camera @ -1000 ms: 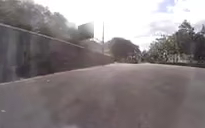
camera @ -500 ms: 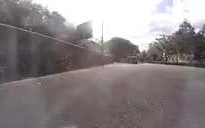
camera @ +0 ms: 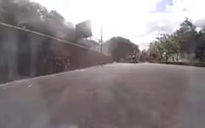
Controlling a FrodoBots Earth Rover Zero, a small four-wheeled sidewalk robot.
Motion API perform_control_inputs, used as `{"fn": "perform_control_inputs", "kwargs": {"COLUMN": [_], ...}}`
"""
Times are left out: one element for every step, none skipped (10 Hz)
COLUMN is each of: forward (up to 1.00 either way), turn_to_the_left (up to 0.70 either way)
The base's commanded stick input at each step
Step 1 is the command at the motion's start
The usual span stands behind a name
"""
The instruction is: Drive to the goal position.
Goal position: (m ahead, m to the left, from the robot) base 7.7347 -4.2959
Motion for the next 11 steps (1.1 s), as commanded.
{"fn": "perform_control_inputs", "kwargs": {"forward": [0.70, 0.70, 0.70, 0.70, 0.70, 0.70, 0.70, 0.70, 0.70, 0.70, 0.70], "turn_to_the_left": [0.00, 0.00, 0.00, 0.00, 0.00, 0.00, 0.00, 0.00, 0.00, 0.00, -0.17]}}
